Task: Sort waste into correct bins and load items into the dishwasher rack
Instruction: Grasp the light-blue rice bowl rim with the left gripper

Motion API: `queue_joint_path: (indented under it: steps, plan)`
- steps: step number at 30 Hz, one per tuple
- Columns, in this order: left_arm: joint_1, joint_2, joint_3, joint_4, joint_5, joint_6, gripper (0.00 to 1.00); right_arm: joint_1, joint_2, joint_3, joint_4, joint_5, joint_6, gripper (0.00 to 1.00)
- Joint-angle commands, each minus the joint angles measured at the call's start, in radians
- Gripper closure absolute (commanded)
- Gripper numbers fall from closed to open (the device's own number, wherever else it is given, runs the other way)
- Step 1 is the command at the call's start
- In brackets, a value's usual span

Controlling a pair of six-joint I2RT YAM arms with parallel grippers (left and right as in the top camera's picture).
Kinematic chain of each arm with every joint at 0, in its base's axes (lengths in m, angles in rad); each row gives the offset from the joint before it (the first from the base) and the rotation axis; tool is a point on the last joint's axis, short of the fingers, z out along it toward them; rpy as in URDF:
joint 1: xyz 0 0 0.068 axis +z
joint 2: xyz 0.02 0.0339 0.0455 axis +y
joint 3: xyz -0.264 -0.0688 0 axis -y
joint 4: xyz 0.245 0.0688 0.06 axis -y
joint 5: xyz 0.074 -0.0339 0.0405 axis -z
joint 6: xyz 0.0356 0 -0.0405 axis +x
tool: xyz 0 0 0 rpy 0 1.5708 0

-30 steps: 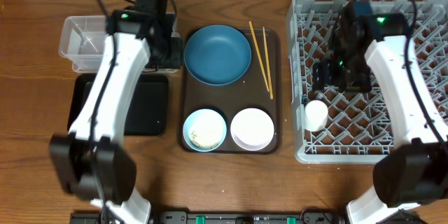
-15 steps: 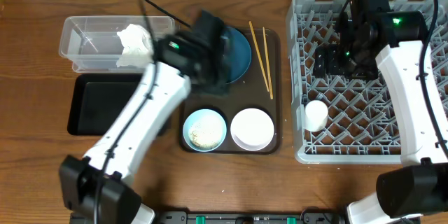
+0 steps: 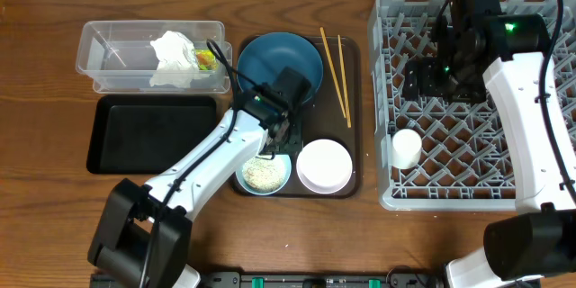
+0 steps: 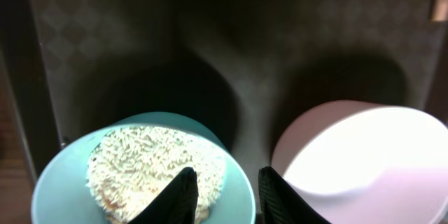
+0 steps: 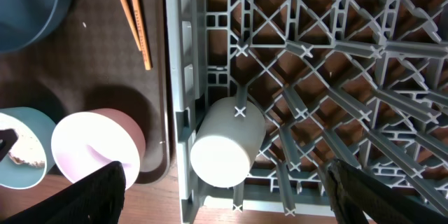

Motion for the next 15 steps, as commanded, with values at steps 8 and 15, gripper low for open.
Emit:
queue_joint_path:
  steps: [8,15]
  plan:
    - [-0.001,0.042,-0.087,0.092,-0.024,-0.063,0.67,0.011,-0.006,0.013,-0.002,0.009,-0.003,0.1]
    - [-0.001,0.083,-0.087,0.104,-0.015,-0.066,0.71,0.016,-0.006,0.012,-0.001,0.009,-0.003,0.1]
